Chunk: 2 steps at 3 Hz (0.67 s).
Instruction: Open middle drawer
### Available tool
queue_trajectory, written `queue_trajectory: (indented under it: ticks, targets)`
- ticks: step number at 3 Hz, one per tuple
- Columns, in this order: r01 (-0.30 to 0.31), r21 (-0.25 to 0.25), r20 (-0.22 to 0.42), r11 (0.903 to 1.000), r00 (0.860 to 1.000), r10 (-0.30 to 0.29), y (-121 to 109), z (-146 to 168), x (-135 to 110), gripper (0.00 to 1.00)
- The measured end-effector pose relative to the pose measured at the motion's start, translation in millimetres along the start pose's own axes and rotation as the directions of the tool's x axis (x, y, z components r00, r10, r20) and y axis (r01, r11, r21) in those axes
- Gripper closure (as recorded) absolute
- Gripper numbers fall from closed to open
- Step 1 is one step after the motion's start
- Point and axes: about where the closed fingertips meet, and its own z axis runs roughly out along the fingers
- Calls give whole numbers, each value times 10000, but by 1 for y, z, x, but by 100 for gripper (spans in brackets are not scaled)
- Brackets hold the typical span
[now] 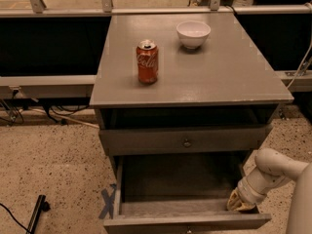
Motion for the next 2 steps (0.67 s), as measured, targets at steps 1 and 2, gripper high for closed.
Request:
queue_trajectory:
  ticks: [1, 2]
  targets:
    - [0, 0, 0, 10000, 10000, 0, 0, 0, 0, 84]
    - [0, -1, 1, 10000, 10000, 0, -1, 0, 0, 61]
